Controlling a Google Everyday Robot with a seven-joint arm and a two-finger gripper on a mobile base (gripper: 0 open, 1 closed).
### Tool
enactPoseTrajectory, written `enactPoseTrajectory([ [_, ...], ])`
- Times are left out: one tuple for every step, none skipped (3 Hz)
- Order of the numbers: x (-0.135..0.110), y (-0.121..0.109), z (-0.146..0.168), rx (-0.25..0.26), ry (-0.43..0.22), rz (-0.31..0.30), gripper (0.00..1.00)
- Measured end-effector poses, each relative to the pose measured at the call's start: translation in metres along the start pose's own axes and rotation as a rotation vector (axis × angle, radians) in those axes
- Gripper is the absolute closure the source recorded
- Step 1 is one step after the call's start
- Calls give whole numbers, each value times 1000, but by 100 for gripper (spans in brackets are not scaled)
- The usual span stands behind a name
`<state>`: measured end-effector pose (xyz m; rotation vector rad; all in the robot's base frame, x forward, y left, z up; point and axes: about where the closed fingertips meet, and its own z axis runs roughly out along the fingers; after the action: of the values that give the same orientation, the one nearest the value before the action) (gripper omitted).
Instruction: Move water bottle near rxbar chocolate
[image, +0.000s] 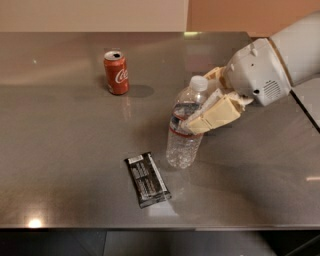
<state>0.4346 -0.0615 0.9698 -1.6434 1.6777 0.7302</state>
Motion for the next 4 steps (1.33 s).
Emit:
enactPoseTrajectory([
  [-1, 17, 11, -20, 10, -27, 100],
  [2, 25, 18, -12, 33, -44, 83],
  [5, 29, 22, 9, 64, -64, 59],
  [7, 31, 25, 17, 80, -72, 35],
])
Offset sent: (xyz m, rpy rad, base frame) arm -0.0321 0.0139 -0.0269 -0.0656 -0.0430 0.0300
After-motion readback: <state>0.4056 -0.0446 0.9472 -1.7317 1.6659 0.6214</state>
